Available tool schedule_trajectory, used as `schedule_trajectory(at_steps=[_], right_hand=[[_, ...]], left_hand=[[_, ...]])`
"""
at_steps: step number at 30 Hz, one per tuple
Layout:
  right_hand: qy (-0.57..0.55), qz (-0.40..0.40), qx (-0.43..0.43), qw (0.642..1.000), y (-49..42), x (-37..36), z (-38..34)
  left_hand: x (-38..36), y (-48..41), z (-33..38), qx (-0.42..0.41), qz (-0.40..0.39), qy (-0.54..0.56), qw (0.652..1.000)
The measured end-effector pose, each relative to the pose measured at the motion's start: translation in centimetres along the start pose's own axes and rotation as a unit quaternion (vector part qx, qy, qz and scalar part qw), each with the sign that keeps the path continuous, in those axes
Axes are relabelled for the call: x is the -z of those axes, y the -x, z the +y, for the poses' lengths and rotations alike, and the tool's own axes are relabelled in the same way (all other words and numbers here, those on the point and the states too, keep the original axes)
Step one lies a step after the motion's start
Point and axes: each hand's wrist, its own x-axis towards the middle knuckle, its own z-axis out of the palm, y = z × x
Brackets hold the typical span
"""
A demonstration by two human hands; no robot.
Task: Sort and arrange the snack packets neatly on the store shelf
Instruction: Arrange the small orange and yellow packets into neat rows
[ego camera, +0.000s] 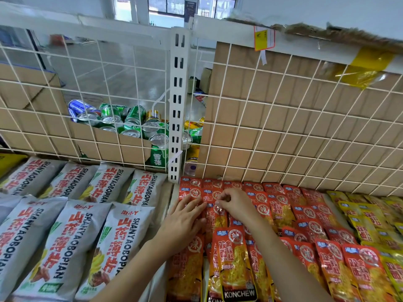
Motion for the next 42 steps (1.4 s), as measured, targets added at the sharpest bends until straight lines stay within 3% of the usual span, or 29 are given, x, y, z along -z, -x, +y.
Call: schedule_trajectory(at_steps=[8, 16, 26, 33, 40, 42], right_hand=[[-0.013, 0.082, 0.008, 0.997, 2.6, 0.9, 0.4], [0.137, -0.057, -0.031, 0.988, 7.9, 1.9, 0.7], [0.042, -0.072, -0.029, 0.996, 8.7, 0.5, 0.7], [-0.054, -0.01, 0.004, 0.998, 8.9, 0.5, 0.4], [-0.171, 0.016, -0.018, 0.985, 9.1, 1.4, 1.1], [-0.198, 0.03, -0.028, 0.979, 9.3, 2.2, 1.4]], left_hand=[[0.5, 0.2, 0.2, 0.007, 0.0, 0.031, 0.999], [1.0, 1.0, 0.7, -0.01, 0.039, 0.06, 0.997], [0.8, 2.0, 1.4, -0.038, 0.067, 0.079, 0.994], [1.2, 2.5, 1.8, -0.04, 0.069, 0.081, 0.993], [0.9, 2.4, 1.6, -0.053, 0.102, 0.074, 0.991], [1.2, 2.3, 1.7, -0.073, 0.077, 0.046, 0.993]])
